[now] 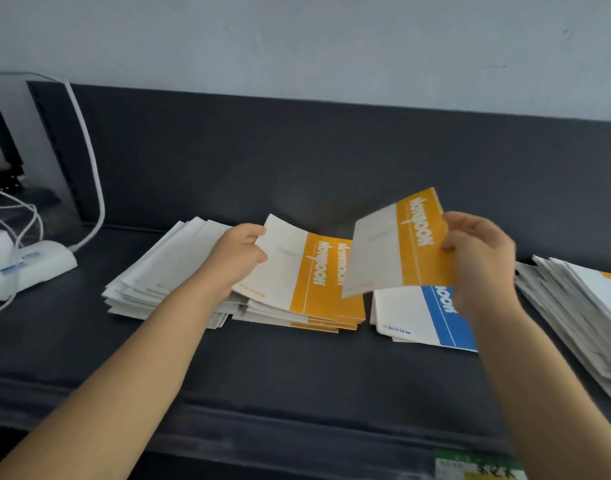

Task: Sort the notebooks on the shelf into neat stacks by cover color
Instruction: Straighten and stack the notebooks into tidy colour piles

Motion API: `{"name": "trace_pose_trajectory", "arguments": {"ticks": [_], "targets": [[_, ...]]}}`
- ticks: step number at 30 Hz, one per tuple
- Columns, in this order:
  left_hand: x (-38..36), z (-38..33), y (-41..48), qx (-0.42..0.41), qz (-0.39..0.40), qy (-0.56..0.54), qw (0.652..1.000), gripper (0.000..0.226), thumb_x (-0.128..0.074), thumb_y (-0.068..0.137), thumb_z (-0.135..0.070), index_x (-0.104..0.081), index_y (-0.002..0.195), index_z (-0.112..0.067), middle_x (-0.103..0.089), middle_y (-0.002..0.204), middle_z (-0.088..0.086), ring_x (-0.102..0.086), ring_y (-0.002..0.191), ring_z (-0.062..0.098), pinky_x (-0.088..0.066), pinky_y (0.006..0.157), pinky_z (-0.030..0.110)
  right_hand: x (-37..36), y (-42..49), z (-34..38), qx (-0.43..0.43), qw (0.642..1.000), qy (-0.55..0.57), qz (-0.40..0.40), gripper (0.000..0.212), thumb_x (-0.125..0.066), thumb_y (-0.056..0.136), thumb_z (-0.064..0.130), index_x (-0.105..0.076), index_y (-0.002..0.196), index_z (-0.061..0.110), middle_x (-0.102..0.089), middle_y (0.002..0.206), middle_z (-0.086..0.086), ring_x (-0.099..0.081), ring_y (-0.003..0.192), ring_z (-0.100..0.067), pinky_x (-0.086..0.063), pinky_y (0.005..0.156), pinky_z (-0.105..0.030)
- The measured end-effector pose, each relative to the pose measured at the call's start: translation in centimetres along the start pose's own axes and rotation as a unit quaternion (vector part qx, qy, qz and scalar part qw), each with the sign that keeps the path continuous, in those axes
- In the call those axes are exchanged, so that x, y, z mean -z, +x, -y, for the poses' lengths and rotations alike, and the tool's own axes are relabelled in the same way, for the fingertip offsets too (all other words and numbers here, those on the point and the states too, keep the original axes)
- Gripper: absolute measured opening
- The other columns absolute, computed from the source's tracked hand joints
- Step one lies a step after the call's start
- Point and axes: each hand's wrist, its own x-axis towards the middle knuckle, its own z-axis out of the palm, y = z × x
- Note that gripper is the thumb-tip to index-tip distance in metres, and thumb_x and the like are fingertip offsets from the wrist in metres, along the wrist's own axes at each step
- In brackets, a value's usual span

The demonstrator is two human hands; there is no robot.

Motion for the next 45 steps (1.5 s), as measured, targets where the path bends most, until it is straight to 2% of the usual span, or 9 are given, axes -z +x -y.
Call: {"name": "trace_pose_trajectory", "arguments": {"ticks": [4, 7, 10, 13, 17, 20, 27, 37, 45], "targets": [[-1.0, 1.0, 1.0, -0.035, 0.029, 0.085, 0.995, 0.052, -0.06, 0.068, -0.022, -0.06, 0.12, -0.015, -0.058, 0.113, -0.008, -0.057, 0.105, 0.014, -0.046, 0.09, 0.033, -0.2, 0.2, 0.7, -0.03, 0.999, 0.016, -0.013, 0.036, -0.045, 0.083, -0.005, -0.066, 0.103, 0.017, -0.065, 0.085, 0.004, -0.061, 0.069, -0.011, -0.05, 0.059, -0.025], [-1.7, 0.4, 0.5, -0.058, 0.019, 0.075, 0.995, 0.046, -0.058, 0.089, -0.018, -0.054, 0.135, -0.015, -0.055, 0.134, -0.004, -0.052, 0.123, 0.014, -0.04, 0.101, 0.029, -1.7, -0.4, -1.0, -0.051, 0.998, 0.006, 0.024, 0.035, -0.044, 0.08, -0.007, -0.066, 0.098, 0.014, -0.066, 0.088, -0.003, -0.062, 0.076, -0.02, -0.052, 0.067, -0.031], [-1.9, 0.2, 0.2, -0.059, -0.015, 0.053, 0.997, 0.031, -0.047, 0.098, -0.021, -0.059, 0.121, -0.004, -0.06, 0.123, 0.016, -0.054, 0.118, 0.029, -0.042, 0.096, 0.037, -3.6, -1.1, -3.5, -0.118, 0.988, -0.06, 0.077, 0.034, -0.043, 0.086, -0.004, -0.065, 0.096, 0.02, -0.062, 0.097, -0.003, -0.059, 0.085, -0.02, -0.051, 0.072, -0.034], [-1.9, 0.4, 0.0, -0.09, -0.017, 0.106, 0.99, 0.033, -0.042, 0.102, -0.031, -0.057, 0.125, -0.013, -0.061, 0.122, 0.005, -0.056, 0.114, 0.022, -0.041, 0.089, 0.031, -4.4, -1.6, -4.8, -0.139, 0.967, -0.14, 0.16, 0.025, -0.051, 0.091, 0.003, -0.064, 0.102, 0.02, -0.06, 0.095, 0.001, -0.055, 0.078, -0.013, -0.047, 0.062, -0.026], [-1.9, 0.8, 0.1, -0.109, 0.015, 0.193, 0.975, 0.054, -0.061, 0.092, -0.039, -0.047, 0.14, -0.019, -0.046, 0.145, -0.002, -0.044, 0.132, 0.016, -0.037, 0.102, 0.03, -4.1, -1.1, -5.5, -0.074, 0.963, -0.183, 0.184, 0.012, -0.06, 0.091, 0.013, -0.066, 0.1, 0.018, -0.067, 0.092, -0.002, -0.064, 0.077, -0.012, -0.053, 0.073, -0.025], [-1.9, 0.8, 0.1, -0.108, 0.01, 0.213, 0.971, 0.056, -0.066, 0.089, -0.03, -0.046, 0.14, -0.02, -0.045, 0.146, -0.002, -0.042, 0.134, 0.016, -0.039, 0.102, 0.031, -4.2, -0.7, -5.8, -0.043, 0.962, -0.213, 0.167, 0.014, -0.055, 0.094, 0.016, -0.065, 0.101, 0.023, -0.063, 0.093, 0.009, -0.06, 0.083, -0.007, -0.042, 0.063, -0.018], [-3.0, 0.8, -0.3, -0.09, -0.008, 0.228, 0.969, 0.057, -0.06, 0.094, -0.025, -0.037, 0.145, -0.019, -0.038, 0.151, -0.001, -0.037, 0.137, 0.019, -0.039, 0.1, 0.03, -4.6, -1.1, -6.7, 0.065, 0.921, -0.318, 0.215, 0.015, -0.056, 0.095, 0.024, -0.06, 0.109, 0.024, -0.056, 0.098, 0.014, -0.053, 0.082, 0.001, -0.036, 0.058, -0.007], [-4.1, 0.0, -1.0, -0.077, -0.028, 0.292, 0.953, 0.052, -0.056, 0.095, -0.028, -0.04, 0.144, -0.016, -0.036, 0.152, 0.001, -0.038, 0.135, 0.024, -0.039, 0.107, 0.041, -4.8, -1.7, -6.6, 0.13, 0.877, -0.388, 0.252, 0.035, -0.052, 0.096, 0.037, -0.047, 0.128, 0.025, -0.059, 0.118, 0.004, -0.053, 0.088, -0.007, -0.045, 0.07, -0.017], [-7.9, -3.7, -3.5, -0.186, -0.07, 0.469, 0.861, 0.074, -0.041, 0.089, -0.068, -0.035, 0.144, -0.02, -0.041, 0.149, 0.0, -0.035, 0.137, 0.024, -0.028, 0.107, 0.042, -1.7, -2.4, -2.9, 0.199, 0.868, -0.413, 0.193, 0.037, -0.054, 0.094, 0.038, -0.049, 0.127, 0.022, -0.06, 0.12, 0.005, -0.053, 0.093, -0.009, -0.038, 0.066, -0.018]]}}
